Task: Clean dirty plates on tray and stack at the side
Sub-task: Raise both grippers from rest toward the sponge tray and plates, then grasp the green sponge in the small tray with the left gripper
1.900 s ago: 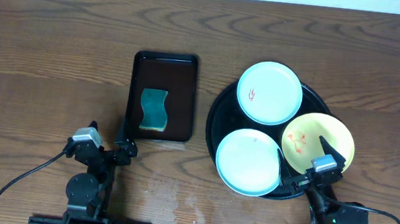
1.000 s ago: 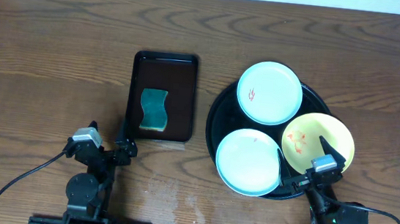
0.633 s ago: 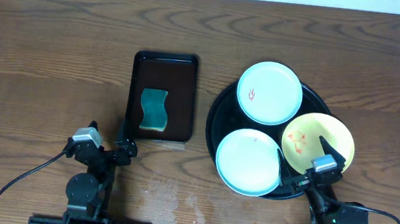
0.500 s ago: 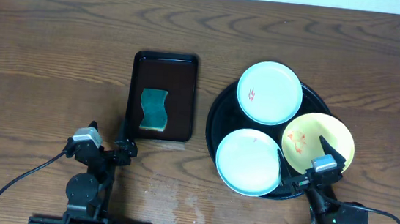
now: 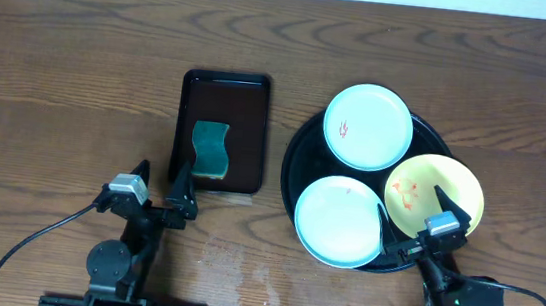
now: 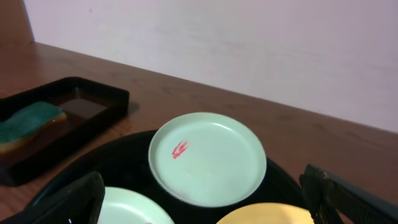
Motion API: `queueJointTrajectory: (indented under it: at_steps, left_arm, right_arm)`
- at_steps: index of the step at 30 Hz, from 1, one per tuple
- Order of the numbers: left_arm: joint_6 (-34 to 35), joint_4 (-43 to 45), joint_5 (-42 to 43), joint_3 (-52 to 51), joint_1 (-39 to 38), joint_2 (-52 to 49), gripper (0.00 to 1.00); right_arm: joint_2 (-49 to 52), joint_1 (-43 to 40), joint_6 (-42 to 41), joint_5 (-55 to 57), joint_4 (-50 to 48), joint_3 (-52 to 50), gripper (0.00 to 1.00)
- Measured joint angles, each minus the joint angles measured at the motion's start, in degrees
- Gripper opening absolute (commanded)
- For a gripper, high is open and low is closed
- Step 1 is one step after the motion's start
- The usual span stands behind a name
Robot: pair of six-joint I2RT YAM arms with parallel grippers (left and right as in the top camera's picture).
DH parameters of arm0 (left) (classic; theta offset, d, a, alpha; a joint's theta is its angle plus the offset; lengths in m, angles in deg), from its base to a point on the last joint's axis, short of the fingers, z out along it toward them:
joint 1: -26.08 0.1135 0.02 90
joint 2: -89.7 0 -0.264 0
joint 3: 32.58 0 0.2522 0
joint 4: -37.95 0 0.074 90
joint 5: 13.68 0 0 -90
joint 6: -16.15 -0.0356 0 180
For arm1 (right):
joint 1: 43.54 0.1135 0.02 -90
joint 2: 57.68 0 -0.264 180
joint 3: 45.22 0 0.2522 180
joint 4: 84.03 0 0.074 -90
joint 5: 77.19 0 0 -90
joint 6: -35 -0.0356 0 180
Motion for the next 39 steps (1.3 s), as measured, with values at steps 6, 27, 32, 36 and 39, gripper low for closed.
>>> queueJointTrajectory:
  at_steps: [6, 27, 32, 36, 39]
  left_arm:
    - [-0.02, -8.07, 5.51, 17.14, 0.0, -9.62, 0.84]
    - [-0.02, -49.88, 15.65, 53.51, -3.54, -62.01, 0.84]
    - [1.25, -47.74, 4.98, 53.51, -8.07, -71.6, 0.64]
    - [2.14, -42.01, -0.66, 53.51, -9.75, -79.08, 0.62]
    - [2.4, -37.7, -2.62, 53.51, -9.79, -84.98, 0.62]
  right_arm:
    - [5.92, 0.0, -2.14, -0.15, 11.93, 14.56, 0.99]
    - [54.8, 0.04, -9.7, -13.81, 48.52, 54.25, 0.99]
    - [57.51, 0.04, -9.94, -16.26, 48.19, 54.25, 0.97]
    - [57.88, 0.04, -10.08, -17.0, 48.17, 54.25, 0.95]
    - [57.88, 0.04, -10.38, -17.2, 48.15, 54.25, 0.94]
